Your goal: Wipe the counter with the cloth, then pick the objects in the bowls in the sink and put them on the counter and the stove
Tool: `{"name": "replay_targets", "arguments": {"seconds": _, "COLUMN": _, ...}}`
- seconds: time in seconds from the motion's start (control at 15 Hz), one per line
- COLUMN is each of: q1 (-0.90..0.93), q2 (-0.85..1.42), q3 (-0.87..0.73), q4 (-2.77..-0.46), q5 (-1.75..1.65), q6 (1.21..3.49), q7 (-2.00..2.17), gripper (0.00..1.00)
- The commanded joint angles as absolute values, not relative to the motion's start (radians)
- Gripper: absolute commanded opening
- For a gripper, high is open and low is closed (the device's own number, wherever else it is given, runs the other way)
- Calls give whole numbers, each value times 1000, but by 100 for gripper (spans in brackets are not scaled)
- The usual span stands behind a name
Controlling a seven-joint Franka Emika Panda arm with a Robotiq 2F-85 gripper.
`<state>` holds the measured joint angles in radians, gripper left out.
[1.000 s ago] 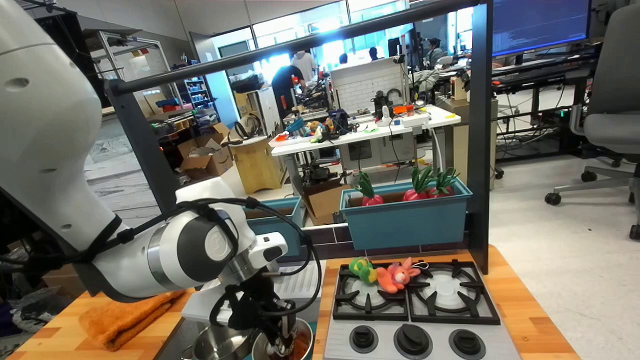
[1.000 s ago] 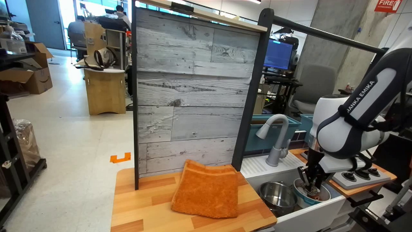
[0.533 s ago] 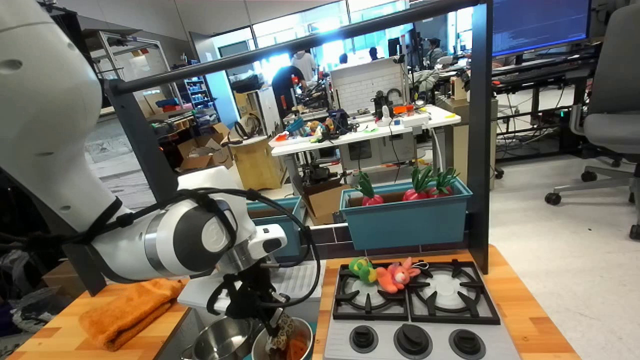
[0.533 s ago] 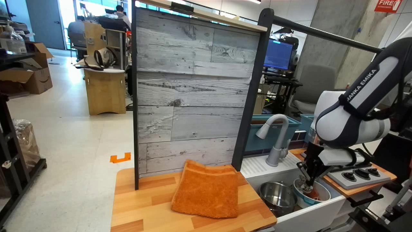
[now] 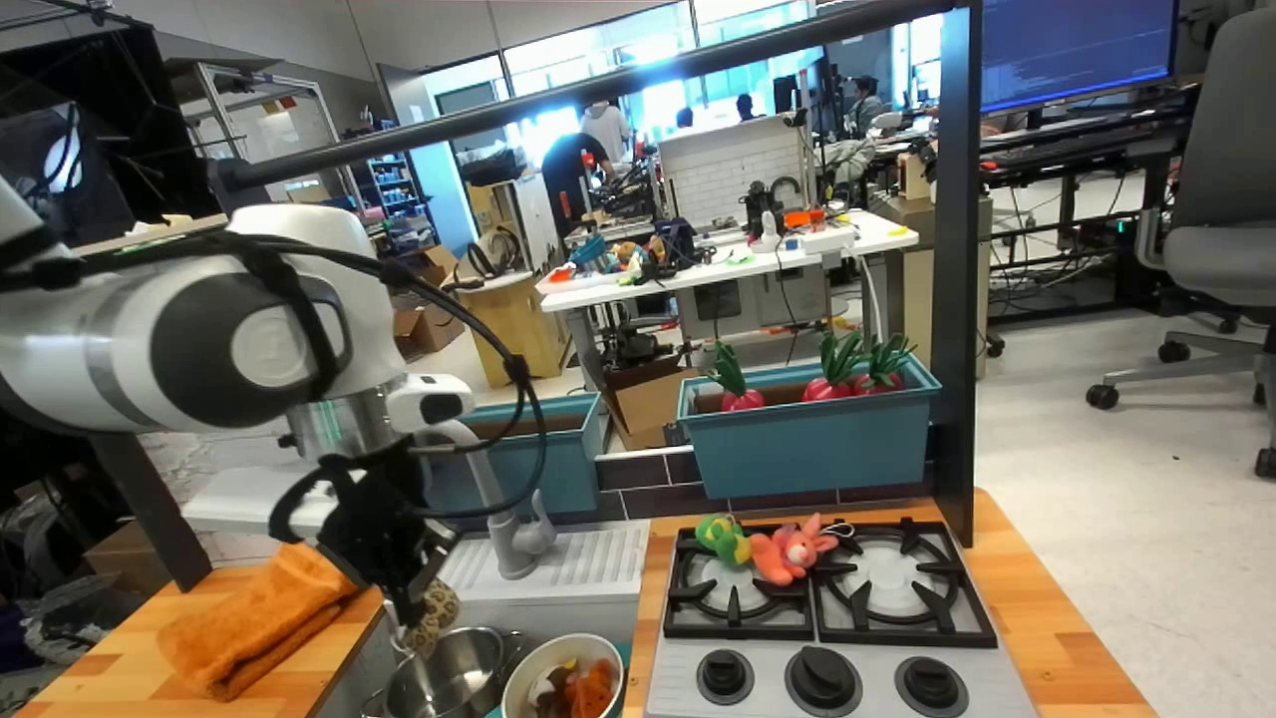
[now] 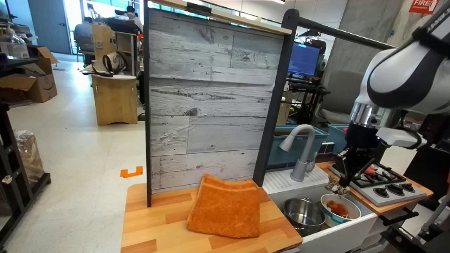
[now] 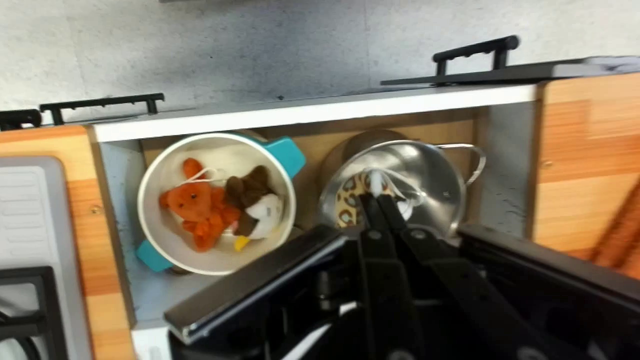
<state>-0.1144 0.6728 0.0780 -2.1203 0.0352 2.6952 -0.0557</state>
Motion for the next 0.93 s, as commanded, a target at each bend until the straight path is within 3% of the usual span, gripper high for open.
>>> {"name": "replay_targets", "arguments": {"seconds": 0.0, "q1": -181, "q2": 555, "q3": 241, "q4": -2243, "q5": 142, "q6": 2774, "q7": -205, "gripper": 0}}
{"name": "replay_targets", "arguments": {"seconds": 0.47, "q1": -68, "q2": 716, "q3": 359, "q4": -2196, "q5": 102, "q6": 2977, "q7": -259, "gripper": 0}}
{"name": "replay_targets", "arguments": {"seconds": 0.87, "q1": 96, "q2": 878, "q3": 346, "q4": -1954, "q5": 106, "q6": 3021, "q7": -129, "gripper": 0}}
